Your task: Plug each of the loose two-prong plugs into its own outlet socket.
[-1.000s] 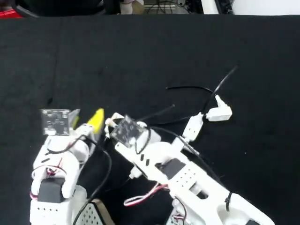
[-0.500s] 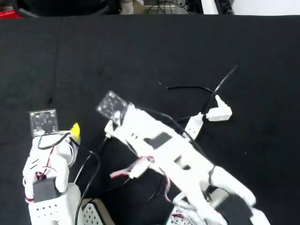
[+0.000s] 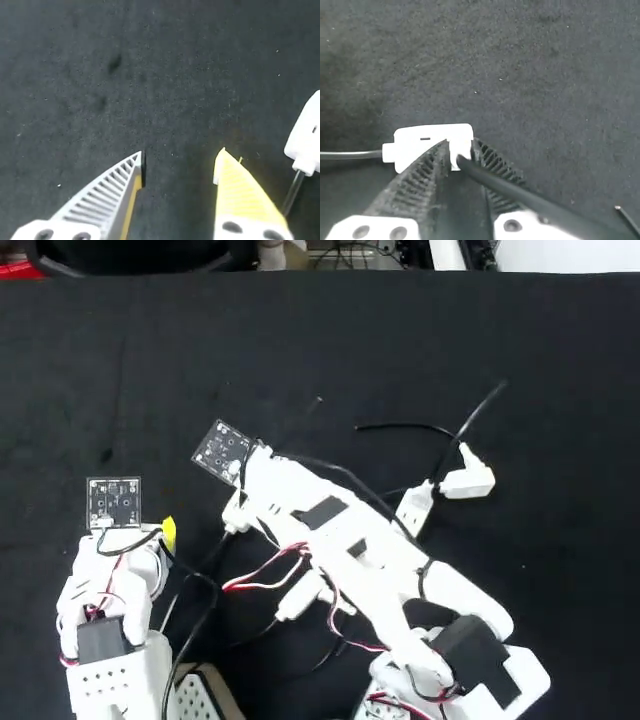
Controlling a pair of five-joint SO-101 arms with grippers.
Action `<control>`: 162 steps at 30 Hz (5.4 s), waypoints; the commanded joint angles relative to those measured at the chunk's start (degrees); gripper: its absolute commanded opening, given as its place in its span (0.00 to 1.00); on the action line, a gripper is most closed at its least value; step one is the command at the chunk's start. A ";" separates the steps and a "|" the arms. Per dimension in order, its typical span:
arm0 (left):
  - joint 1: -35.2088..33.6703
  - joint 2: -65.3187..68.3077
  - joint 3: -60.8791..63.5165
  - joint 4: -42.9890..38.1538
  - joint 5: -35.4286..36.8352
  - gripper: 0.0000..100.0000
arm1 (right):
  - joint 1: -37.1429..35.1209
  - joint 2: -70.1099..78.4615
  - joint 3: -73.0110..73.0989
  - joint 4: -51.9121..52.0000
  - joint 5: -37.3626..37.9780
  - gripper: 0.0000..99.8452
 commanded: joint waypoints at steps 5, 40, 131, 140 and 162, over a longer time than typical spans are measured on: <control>-0.57 -0.35 -0.48 -0.88 -0.35 0.23 | 2.20 0.22 -8.48 11.96 -1.93 0.01; -0.04 -0.35 2.86 -5.80 -0.35 0.23 | 16.53 6.99 -21.41 48.26 -2.99 0.32; -5.85 -0.35 5.14 13.27 -0.26 0.07 | 54.51 -93.32 45.23 53.54 -7.30 0.02; -5.85 -0.35 5.14 13.27 -0.26 0.07 | 54.51 -93.32 45.23 53.54 -7.21 0.02; -5.85 -0.35 5.14 13.27 -0.26 0.07 | 54.51 -93.32 45.23 53.54 -7.03 0.02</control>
